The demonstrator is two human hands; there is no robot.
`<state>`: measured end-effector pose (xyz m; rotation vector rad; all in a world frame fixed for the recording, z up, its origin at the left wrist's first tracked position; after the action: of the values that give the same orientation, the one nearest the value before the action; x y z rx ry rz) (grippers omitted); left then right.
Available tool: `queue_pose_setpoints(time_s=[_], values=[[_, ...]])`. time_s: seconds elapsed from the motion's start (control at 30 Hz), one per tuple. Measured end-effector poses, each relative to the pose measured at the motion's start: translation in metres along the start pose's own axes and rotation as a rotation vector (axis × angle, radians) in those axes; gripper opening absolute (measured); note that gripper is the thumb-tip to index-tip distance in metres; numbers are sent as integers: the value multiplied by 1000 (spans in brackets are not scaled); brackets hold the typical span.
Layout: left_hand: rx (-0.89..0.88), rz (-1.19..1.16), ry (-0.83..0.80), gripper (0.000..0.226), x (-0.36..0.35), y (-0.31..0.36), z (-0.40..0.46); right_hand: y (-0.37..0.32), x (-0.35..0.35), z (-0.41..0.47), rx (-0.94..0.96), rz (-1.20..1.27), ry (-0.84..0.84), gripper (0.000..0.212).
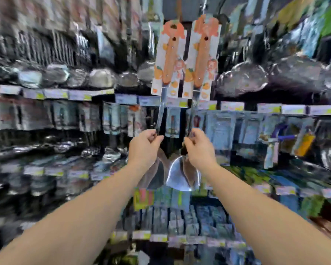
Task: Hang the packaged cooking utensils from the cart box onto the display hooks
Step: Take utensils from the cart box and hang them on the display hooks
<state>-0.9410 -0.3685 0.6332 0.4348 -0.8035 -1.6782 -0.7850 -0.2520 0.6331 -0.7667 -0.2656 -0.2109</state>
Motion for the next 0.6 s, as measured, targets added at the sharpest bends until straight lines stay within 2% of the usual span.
queue_pose_setpoints(time_s=[0.1,0.17,0.3,0.43,0.6], values=[[-39,84,90,5,100,-37,53,-80,-81,-10,58,77,-2,14],[-90,151,135,18,155,-51,84,-125,-130,-15,62,115,-37,20],[-52,152,215,11,234,-81,145,-198,-209,-9,53,168,-97,30],[-71,153,286,22,271,-100,201,-246,-259,14,75,187,-117,19],[-69,139,342,36,278,-128,259,-270,-304,50,106,175,-126,8]])
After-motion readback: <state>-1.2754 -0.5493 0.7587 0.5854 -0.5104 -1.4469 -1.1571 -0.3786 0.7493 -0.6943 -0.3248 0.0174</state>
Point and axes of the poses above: each hand's wrist, its own z-axis towards the middle knuckle, its own x-axis out of the back of the hand, y = z × x, the point moved 10 cm from there along z, towards the middle knuckle, and after that the axes turned 12 degrees about y, right-handed, at the moved point
